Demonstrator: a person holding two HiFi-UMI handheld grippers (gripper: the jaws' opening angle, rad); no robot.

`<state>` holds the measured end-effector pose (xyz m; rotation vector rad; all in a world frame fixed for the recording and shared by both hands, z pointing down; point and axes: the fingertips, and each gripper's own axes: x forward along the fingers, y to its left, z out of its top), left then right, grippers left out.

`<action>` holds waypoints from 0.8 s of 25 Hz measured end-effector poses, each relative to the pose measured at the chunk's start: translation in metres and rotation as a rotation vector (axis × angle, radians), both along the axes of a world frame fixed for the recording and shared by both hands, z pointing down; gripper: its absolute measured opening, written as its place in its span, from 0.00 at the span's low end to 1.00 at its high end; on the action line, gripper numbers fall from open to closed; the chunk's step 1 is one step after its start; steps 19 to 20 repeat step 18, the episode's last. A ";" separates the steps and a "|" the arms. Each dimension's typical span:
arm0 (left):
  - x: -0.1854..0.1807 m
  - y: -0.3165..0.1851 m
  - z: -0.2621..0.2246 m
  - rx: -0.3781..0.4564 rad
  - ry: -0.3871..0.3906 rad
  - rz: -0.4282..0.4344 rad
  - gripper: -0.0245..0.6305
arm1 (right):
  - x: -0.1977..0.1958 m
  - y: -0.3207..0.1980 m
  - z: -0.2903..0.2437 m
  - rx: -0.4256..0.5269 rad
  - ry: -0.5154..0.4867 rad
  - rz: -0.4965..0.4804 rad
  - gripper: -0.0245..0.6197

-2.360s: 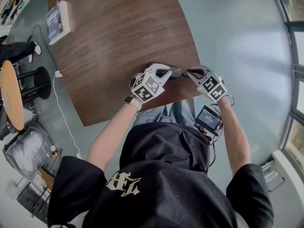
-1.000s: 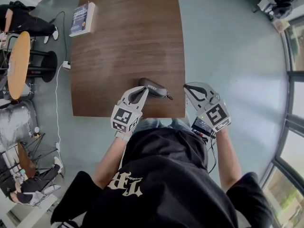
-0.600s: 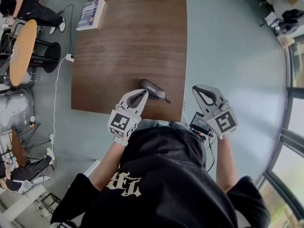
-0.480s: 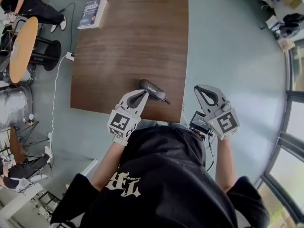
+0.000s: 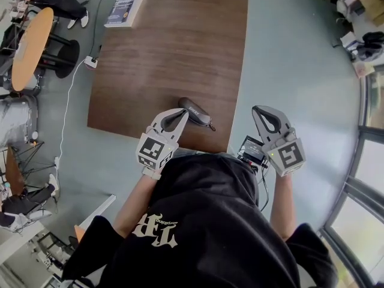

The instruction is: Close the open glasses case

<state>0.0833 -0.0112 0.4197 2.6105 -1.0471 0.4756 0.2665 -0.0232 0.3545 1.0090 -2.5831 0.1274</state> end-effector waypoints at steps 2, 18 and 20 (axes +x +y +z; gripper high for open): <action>-0.002 0.000 0.001 0.001 0.004 0.002 0.07 | -0.004 0.000 0.001 0.007 0.008 -0.003 0.02; 0.000 -0.003 0.000 -0.008 0.012 0.002 0.07 | 0.003 -0.004 -0.001 -0.004 -0.003 0.026 0.02; 0.000 -0.003 0.000 -0.008 0.012 0.002 0.07 | 0.003 -0.004 -0.001 -0.004 -0.003 0.026 0.02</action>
